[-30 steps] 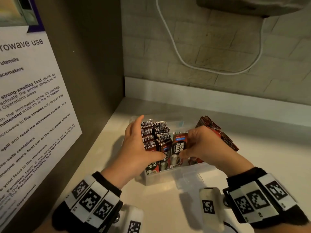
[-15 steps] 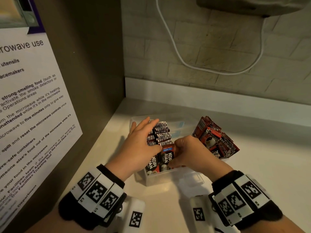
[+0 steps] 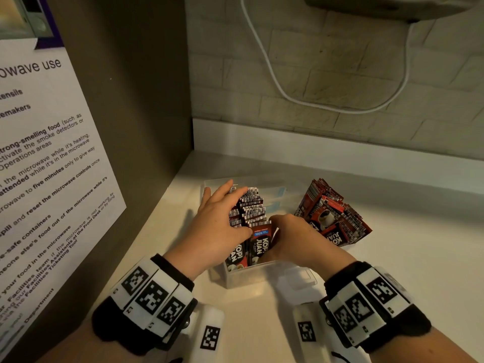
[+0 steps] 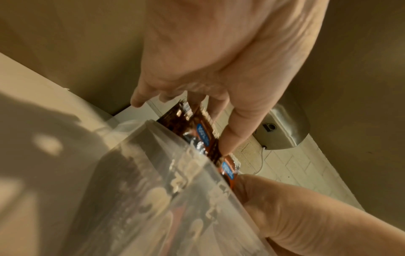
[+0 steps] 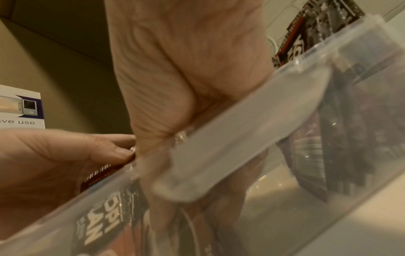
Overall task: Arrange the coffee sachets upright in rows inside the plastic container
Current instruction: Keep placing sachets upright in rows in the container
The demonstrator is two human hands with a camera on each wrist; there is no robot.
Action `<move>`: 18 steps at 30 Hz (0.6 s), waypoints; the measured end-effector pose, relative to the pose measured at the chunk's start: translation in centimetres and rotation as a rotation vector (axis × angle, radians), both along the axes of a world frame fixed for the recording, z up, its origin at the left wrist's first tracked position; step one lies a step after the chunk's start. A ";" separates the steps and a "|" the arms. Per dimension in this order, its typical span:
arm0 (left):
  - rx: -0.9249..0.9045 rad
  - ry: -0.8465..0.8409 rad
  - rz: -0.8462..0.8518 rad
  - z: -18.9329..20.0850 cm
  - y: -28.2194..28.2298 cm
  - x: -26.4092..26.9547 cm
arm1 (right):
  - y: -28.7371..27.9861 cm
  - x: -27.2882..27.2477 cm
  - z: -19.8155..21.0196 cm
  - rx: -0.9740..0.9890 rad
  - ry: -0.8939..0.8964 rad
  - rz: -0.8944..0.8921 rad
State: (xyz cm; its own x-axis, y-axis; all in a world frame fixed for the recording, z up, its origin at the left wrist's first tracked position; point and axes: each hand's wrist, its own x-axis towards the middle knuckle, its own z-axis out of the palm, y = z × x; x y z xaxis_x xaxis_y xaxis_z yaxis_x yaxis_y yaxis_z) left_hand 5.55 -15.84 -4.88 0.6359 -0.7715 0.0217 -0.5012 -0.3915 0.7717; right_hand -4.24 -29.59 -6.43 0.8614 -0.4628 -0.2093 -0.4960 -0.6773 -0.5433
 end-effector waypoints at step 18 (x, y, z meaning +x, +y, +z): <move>-0.011 -0.023 0.006 -0.2 0.0 0.2 | 0.3 0.0 0.0 -0.015 0.014 -0.032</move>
State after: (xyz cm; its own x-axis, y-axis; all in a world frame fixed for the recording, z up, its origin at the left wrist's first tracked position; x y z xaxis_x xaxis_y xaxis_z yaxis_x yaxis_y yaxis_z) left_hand 5.74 -15.83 -5.03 0.6401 -0.7670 0.0448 -0.5164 -0.3863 0.7643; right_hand -4.19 -29.27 -6.39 0.8433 -0.4930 -0.2141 -0.5249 -0.6695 -0.5256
